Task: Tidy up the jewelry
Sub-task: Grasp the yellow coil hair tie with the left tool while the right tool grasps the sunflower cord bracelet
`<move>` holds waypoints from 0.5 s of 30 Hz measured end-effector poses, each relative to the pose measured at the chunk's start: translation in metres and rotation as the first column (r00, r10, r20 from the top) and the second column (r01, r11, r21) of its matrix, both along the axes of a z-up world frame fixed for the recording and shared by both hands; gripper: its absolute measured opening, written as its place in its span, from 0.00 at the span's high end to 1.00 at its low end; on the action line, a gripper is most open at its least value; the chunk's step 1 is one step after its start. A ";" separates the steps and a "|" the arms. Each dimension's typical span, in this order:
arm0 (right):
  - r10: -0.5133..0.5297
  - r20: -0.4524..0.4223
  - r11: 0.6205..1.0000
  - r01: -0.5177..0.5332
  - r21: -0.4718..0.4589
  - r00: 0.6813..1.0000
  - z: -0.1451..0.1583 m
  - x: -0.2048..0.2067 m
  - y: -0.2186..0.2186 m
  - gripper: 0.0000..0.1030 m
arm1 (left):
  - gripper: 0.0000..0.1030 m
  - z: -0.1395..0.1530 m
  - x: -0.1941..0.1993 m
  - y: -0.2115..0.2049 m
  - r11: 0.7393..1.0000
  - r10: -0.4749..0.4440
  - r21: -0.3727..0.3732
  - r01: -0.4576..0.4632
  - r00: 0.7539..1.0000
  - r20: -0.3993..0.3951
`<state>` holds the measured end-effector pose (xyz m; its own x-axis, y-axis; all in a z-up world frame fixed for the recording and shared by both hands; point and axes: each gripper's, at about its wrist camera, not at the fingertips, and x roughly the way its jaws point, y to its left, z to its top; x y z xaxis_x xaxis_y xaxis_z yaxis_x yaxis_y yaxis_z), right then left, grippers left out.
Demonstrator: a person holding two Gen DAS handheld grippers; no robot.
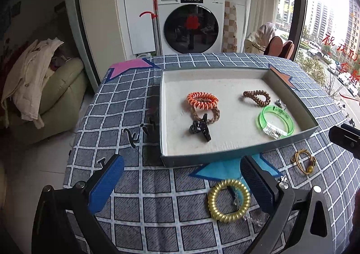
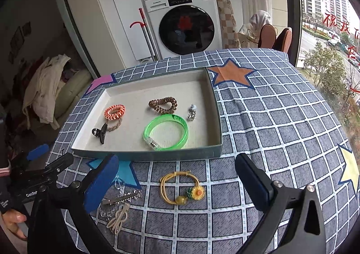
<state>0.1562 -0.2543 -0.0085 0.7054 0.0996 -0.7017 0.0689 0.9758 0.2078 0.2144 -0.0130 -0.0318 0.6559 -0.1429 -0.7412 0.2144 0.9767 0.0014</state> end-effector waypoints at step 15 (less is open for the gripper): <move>-0.012 -0.177 1.000 0.009 -0.017 0.984 -0.039 -0.015 -0.007 0.00 | 0.00 -0.039 -0.014 0.006 0.999 0.023 0.039 -0.019 0.992 -0.120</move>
<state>0.1416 -0.2615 -0.0479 0.5706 0.0801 -0.8173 0.1138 0.9779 0.1752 0.2006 -0.0071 -0.0706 0.5641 -0.1006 -0.8196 0.1945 0.9808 0.0135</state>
